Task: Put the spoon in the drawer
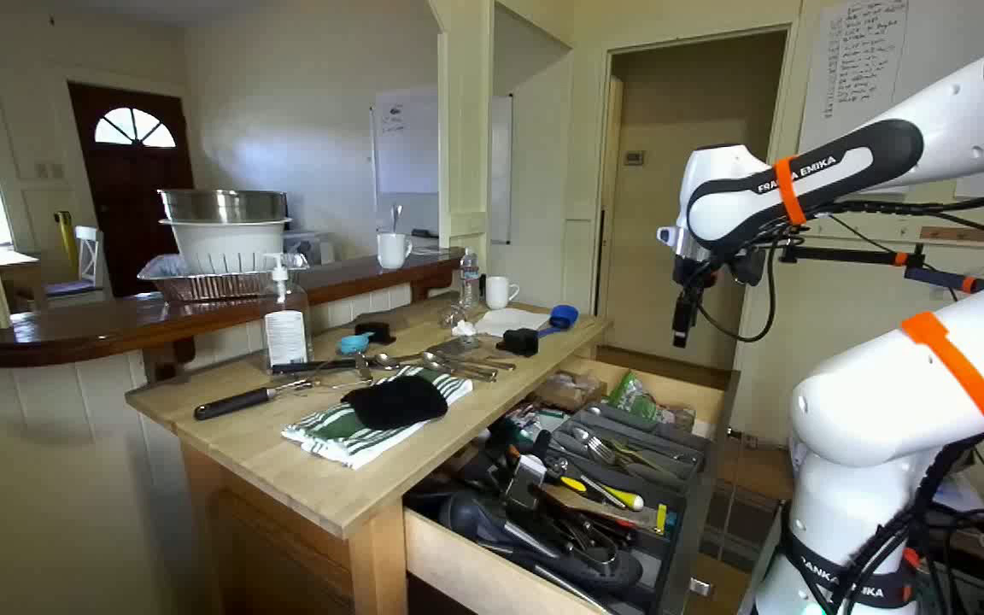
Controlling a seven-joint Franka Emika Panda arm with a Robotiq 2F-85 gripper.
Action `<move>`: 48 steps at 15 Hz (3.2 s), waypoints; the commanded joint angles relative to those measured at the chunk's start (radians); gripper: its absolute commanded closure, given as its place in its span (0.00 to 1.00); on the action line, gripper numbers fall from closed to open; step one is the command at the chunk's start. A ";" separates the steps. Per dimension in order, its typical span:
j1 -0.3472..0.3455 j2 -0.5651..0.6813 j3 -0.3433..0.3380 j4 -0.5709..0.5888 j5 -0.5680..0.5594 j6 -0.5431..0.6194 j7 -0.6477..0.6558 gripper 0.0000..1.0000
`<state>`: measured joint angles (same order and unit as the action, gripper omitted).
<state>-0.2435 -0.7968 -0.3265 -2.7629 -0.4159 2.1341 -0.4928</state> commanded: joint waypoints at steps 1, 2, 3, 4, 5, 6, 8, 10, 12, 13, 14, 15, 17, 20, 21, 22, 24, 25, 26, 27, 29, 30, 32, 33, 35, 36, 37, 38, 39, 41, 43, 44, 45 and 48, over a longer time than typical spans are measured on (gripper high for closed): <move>0.002 0.000 0.000 0.001 0.000 -0.004 0.000 0.00; 0.002 0.001 0.000 0.000 0.000 -0.004 0.000 0.00; 0.002 0.001 0.000 -0.001 0.000 -0.004 0.000 0.00; 0.001 0.001 0.000 -0.001 0.001 -0.004 0.000 0.00; 0.001 0.002 0.000 -0.001 0.001 -0.004 0.000 0.00; 0.001 0.002 0.000 -0.001 0.001 -0.004 0.000 0.00; 0.048 0.054 -0.002 0.018 0.038 0.032 0.005 0.00; 0.116 0.124 0.012 0.049 0.091 0.074 0.014 0.00; 0.179 0.196 0.032 0.077 0.146 0.139 0.022 0.00; 0.203 0.249 0.048 0.095 0.154 0.204 0.026 0.00; 0.225 0.299 0.050 0.123 0.170 0.264 0.016 0.00; 0.243 0.348 0.048 0.152 0.187 0.320 0.000 0.00; 0.270 0.452 0.044 0.217 0.236 0.399 -0.018 0.00; 0.310 0.596 0.053 0.340 0.354 0.421 -0.045 0.00; 0.316 0.639 0.062 0.382 0.391 0.412 -0.056 0.00; 0.318 0.685 0.078 0.426 0.422 0.408 -0.061 0.00; 0.308 0.764 0.120 0.506 0.459 0.404 -0.058 0.00; 0.300 0.799 0.144 0.542 0.470 0.395 -0.051 0.00; 0.288 0.835 0.169 0.572 0.452 0.412 -0.029 0.00; 0.281 0.869 0.188 0.604 0.449 0.413 -0.022 0.00; 0.264 0.936 0.222 0.657 0.463 0.442 -0.024 0.00; 0.254 0.969 0.236 0.680 0.461 0.463 -0.016 0.00; 0.226 1.020 0.271 0.707 0.486 0.554 -0.045 0.00; 0.212 1.038 0.288 0.720 0.486 0.577 -0.048 0.00; 0.203 1.005 0.300 0.688 0.435 0.558 -0.007 0.00; 0.197 1.020 0.306 0.699 0.435 0.566 -0.006 0.00; 0.193 1.028 0.309 0.706 0.435 0.568 -0.006 0.00; 0.192 1.030 0.310 0.710 0.435 0.568 -0.006 0.00; 0.192 1.030 0.309 0.713 0.435 0.568 -0.006 0.00; 0.192 1.030 0.310 0.715 0.436 0.568 -0.006 0.00; 0.175 1.054 0.339 0.729 0.475 0.583 -0.027 0.00; 0.168 1.063 0.350 0.735 0.475 0.579 -0.030 0.00; 0.169 1.076 0.353 0.741 0.458 0.582 -0.022 0.00; 0.164 1.103 0.358 0.748 0.441 0.602 -0.013 0.00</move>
<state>-0.0583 0.2601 0.0131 -2.0407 0.0378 2.7057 -0.5145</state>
